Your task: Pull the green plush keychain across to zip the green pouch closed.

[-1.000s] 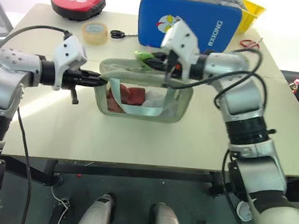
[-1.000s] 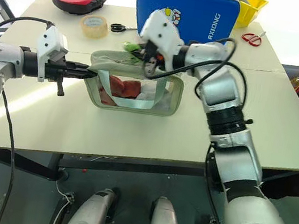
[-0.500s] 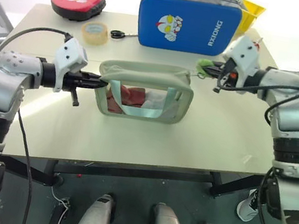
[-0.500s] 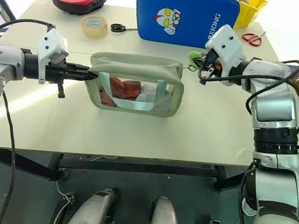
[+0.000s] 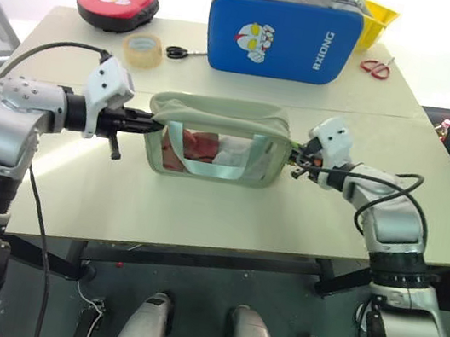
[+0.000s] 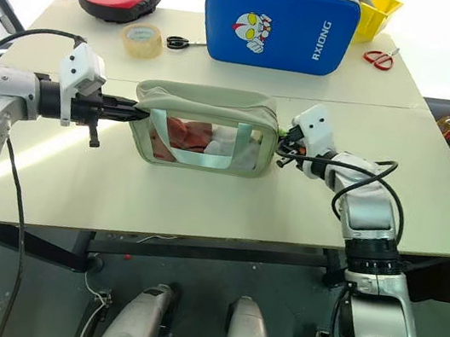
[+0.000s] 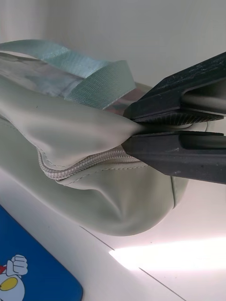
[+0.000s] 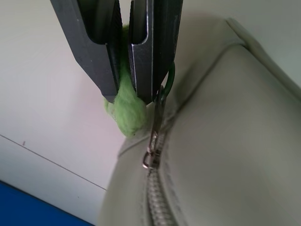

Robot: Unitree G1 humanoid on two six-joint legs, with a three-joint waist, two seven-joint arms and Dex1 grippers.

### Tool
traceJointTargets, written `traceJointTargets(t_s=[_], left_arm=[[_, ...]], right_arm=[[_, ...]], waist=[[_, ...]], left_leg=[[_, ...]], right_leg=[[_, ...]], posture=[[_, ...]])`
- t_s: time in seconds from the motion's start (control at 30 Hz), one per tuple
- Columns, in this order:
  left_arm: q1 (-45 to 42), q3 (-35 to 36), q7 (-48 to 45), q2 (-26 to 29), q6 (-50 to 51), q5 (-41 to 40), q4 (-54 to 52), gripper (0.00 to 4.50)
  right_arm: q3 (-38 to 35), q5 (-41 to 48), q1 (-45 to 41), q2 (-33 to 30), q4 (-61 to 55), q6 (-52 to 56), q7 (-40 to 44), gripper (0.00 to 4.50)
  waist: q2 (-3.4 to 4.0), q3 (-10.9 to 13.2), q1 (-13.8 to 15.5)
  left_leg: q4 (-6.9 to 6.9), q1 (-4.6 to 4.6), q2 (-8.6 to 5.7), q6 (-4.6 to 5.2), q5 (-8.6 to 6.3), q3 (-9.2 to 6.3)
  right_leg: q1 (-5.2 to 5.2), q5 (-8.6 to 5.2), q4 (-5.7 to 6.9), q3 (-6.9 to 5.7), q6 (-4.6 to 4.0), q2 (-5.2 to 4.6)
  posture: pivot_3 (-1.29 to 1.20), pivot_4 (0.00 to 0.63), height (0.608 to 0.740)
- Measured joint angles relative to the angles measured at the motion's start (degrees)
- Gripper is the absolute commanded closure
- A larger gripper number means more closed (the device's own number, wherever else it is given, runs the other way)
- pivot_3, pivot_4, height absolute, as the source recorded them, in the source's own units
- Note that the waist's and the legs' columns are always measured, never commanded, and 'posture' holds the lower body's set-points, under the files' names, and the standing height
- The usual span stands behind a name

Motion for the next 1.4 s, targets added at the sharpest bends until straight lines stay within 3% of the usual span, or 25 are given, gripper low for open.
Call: traceJointTargets(t_s=[0.17, 0.27, 0.47, 0.5, 0.67, 0.8, 0.9, 1.07, 1.13, 1.4], left_arm=[[-0.1, -0.13, 0.08, 0.01, 0.07, -0.01, 0.0, 4.5], [-0.08, -0.13, 0.18, 0.01, 0.08, -0.01, -0.01, 4.5], [0.04, -0.08, 0.43, 0.09, -0.18, 0.01, 0.07, 4.5], [0.05, -0.08, 0.43, 0.09, -0.23, 0.01, 0.09, 4.5], [0.17, 0.18, 0.38, 0.63, -0.35, 0.0, 0.57, 4.5], [-0.23, 0.24, 0.18, 0.99, -0.35, -0.01, 1.7, 4.5], [-0.41, 0.28, -0.17, 1.34, -0.19, -0.14, 1.89, 3.39], [-0.72, 1.67, -2.47, 2.89, 3.02, -3.67, 1.37, 0.77], [-1.6, 2.86, -2.37, 3.48, 5.32, -5.26, 1.19, 0.01], [-4.49, 7.82, -2.12, 8.84, 10.32, -8.21, 2.82, 0.01]], right_arm=[[0.78, -0.34, 0.48, -0.01, 0.38, -0.04, -0.68, 4.47], [0.78, -0.16, -0.11, -0.83, 0.83, -0.02, 0.2, 3.46], [0.86, 1.8, -4.48, -8.62, 0.7, 0.87, 8.55, 0.38], [0.96, 1.87, -5.32, -10.55, 0.86, 0.44, 10.64, 0.03], [0.46, 4.29, -12.62, -21.19, 4.22, -2.46, 24.82, 0.03], [-0.58, 9.13, -16.1, -24.87, 4.32, -1.2, 34.93, 0.03], [-0.34, 11.2, -16.07, -24.56, 2.25, 0.32, 37.25, 0.0], [-0.05, 12.1, -16.06, -20.9, -1.05, 1.59, 35.09, 0.0], [0.17, 12.1, -16.05, -20.72, -1.56, 1.95, 34.45, 0.0], [0.16, 12.07, -15.38, -20.85, -1.66, 2.07, 33.29, 0.0]], waist=[[0.0, 0.0, 0.04], [0.0, 0.0, 0.04], [0.0, 0.0, 0.05], [0.01, 0.01, 0.05], [0.03, 0.02, -0.06], [0.02, 0.02, -0.25], [0.02, 0.02, -0.26], [0.03, 0.02, -0.1], [0.02, 0.02, 0.1], [0.03, 0.02, -0.16]], left_leg=[[0.0, 0.01, 0.0, 0.0, 0.0, 0.0], [0.0, 0.0, -0.01, 0.0, 0.0, 0.0], [0.0, 0.0, 0.0, 0.0, 0.0, 0.0], [0.0, -0.01, -0.01, 0.0, 0.0, 0.01], [-0.03, -0.01, 0.01, 0.01, -0.01, 0.02], [-0.04, 0.01, 0.04, 0.02, -0.02, 0.03], [-0.03, -0.01, 0.04, 0.02, -0.02, 0.03], [-0.03, -0.04, 0.03, 0.01, -0.02, 0.03], [-0.01, -0.09, 0.02, 0.01, -0.02, 0.01], [-0.02, -0.08, 0.02, 0.01, -0.02, 0.03]], right_leg=[[0.0, 0.0, -0.02, 0.0, 0.0, 0.0], [0.01, 0.0, -0.02, 0.0, 0.0, 0.0], [0.01, 0.0, -0.04, -0.01, 0.0, 0.0], [0.01, 0.0, -0.06, -0.01, 0.0, -0.01], [0.0, -0.01, -0.1, -0.01, 0.0, 0.0], [0.0, -0.01, -0.1, 0.0, 0.0, 0.02], [-0.02, -0.01, -0.1, 0.0, 0.0, 0.01], [-0.05, -0.01, -0.1, 0.0, 0.0, 0.0], [-0.06, -0.01, -0.12, -0.01, 0.0, -0.01], [-0.08, -0.01, -0.12, 0.0, 0.0, -0.01]], posture=[[0.0, 0.15, 0.74], [0.0, 0.15, 0.74], [0.0, 0.15, 0.74], [0.0, 0.15, 0.74], [0.0, 0.15, 0.74], [0.0, 0.15, 0.74], [0.0, 0.15, 0.74], [0.0, 0.15, 0.74], [0.0, 0.15, 0.74], [0.0, 0.15, 0.74]])
